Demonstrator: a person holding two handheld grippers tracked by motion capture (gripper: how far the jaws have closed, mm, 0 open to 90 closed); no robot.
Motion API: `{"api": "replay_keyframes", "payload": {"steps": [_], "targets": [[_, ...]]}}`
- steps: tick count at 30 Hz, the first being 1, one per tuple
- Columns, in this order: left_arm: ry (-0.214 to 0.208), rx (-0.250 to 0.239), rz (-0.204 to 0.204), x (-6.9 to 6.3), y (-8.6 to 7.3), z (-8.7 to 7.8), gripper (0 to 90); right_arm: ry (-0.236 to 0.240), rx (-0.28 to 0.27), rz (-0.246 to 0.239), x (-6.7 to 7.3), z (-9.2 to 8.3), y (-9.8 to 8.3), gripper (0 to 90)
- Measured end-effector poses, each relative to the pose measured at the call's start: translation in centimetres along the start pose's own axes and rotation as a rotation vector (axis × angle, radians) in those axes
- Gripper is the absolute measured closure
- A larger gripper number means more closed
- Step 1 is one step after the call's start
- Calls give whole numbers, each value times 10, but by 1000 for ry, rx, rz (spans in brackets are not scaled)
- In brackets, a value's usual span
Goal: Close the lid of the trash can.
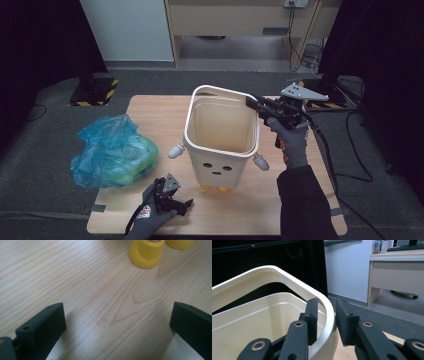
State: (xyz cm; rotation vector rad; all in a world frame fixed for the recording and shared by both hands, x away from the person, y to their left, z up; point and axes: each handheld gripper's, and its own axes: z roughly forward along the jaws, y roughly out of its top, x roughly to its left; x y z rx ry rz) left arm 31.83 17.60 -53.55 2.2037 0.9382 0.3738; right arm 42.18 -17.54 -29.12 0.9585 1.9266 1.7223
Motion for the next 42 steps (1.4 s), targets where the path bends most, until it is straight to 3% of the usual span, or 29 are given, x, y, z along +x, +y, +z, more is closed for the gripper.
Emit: {"api": "replay_keyframes", "payload": {"steps": [17,36,42], "targets": [[1,0,3,0,0,0,0,1,28,12,1,-2,10,734],[0,0,3,0,0,0,0,-52,68,4,5,6,6,722],[1,0,3,0,0,0,0,-63,39,-10,4,5,4,654]]}}
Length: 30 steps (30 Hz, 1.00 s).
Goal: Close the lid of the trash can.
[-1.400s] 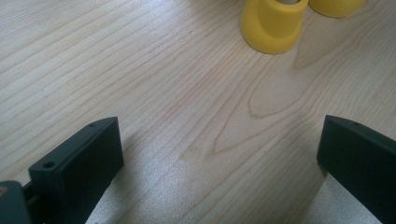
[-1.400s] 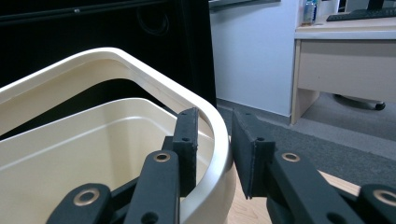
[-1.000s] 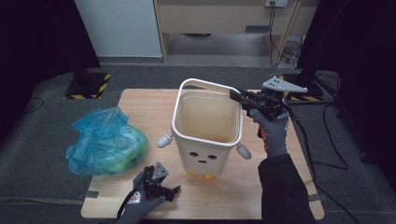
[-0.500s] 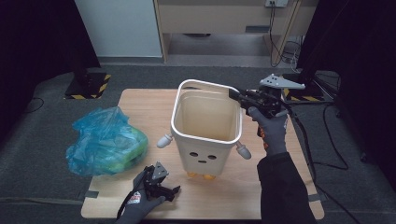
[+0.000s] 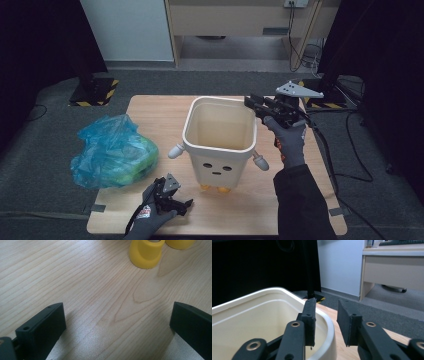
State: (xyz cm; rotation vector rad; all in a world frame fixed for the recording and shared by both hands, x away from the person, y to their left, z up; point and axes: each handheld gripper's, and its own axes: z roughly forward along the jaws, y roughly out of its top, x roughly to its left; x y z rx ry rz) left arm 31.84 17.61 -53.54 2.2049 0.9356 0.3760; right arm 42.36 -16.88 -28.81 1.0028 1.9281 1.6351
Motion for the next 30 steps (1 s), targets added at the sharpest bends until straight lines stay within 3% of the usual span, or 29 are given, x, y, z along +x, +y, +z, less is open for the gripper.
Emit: {"api": "replay_keyframes", "payload": {"steps": [12,21,30], "targets": [[-3,10,-1,0,0,0,0,-53,-78,-22,-6,-14,-5,421],[-3,10,-1,0,0,0,0,-87,-98,-7,-18,-32,-19,343],[-2,10,-1,0,0,0,0,-115,-92,-8,-21,-49,-35,292]]}}
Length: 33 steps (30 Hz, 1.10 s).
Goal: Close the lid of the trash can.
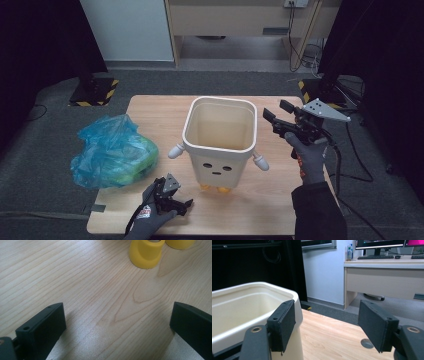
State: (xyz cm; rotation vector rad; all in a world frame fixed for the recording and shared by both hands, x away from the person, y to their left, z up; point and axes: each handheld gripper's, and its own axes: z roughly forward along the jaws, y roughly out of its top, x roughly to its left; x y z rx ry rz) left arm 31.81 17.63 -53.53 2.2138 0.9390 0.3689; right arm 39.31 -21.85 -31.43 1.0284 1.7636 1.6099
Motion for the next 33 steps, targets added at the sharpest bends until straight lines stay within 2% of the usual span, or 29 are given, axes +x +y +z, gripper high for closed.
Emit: {"api": "replay_keyframes", "payload": {"steps": [9,18,24,27,30,33], "targets": [[0,-1,-1,0,0,0,0,-38,45,-13,-4,-14,-26,247],[1,0,-1,0,0,0,0,-43,83,8,-10,-27,-55,230],[2,-5,3,0,0,0,0,-55,134,-7,-12,-31,-78,208],[2,-5,3,0,0,0,0,-72,179,-12,-16,-33,-87,193],[2,-5,3,0,0,0,0,-87,190,-2,-20,-35,-96,193],[-1,0,0,0,0,0,0,-98,228,-3,-23,-37,-108,186]]}}
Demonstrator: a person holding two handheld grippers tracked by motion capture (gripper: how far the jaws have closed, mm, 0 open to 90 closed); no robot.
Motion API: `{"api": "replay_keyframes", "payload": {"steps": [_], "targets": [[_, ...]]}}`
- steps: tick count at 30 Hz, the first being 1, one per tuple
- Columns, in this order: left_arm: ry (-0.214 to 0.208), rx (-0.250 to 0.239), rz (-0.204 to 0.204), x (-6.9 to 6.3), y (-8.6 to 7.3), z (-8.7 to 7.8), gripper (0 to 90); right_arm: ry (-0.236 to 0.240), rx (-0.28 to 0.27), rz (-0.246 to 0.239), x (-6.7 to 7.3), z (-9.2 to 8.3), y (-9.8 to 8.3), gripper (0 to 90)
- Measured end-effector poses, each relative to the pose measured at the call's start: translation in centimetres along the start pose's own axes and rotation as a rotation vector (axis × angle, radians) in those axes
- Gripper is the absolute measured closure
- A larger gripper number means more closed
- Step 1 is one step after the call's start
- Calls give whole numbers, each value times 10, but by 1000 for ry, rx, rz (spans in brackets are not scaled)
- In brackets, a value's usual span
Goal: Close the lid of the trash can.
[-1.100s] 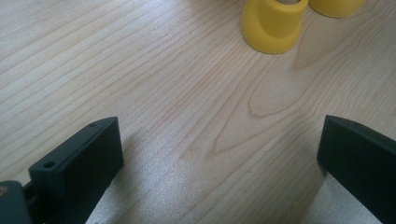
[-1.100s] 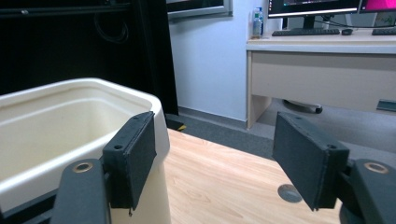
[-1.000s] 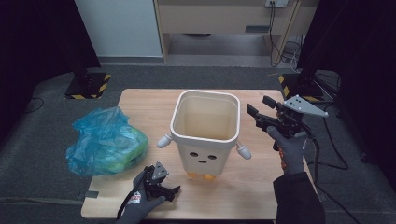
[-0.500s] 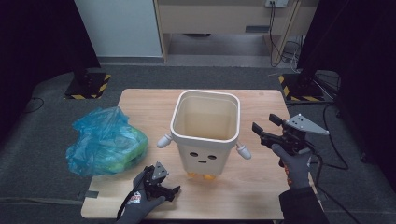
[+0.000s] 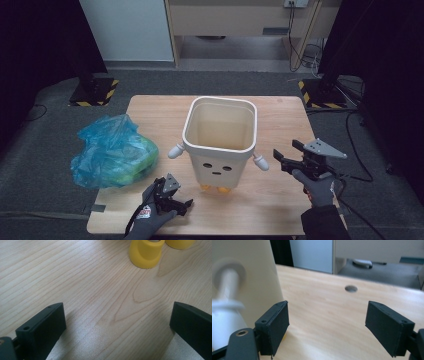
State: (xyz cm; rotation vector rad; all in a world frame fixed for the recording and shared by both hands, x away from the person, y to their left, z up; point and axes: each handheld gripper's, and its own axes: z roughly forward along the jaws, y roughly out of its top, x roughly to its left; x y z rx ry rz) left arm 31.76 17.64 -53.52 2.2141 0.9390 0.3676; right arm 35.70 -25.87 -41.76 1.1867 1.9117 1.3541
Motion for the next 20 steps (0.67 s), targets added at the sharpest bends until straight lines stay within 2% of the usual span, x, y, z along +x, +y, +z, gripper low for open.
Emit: {"api": "replay_keyframes", "payload": {"steps": [5,12,17,20], "targets": [[-1,0,0,0,0,0,0,-10,33,10,-5,2,-14,174],[-4,-1,0,0,-1,-1,0,-43,133,6,-13,6,-44,145],[8,-7,-6,3,-2,-2,0,-69,167,8,-18,5,-58,144],[10,-8,-8,6,-2,-2,0,-94,234,-3,-20,5,-72,140]]}}
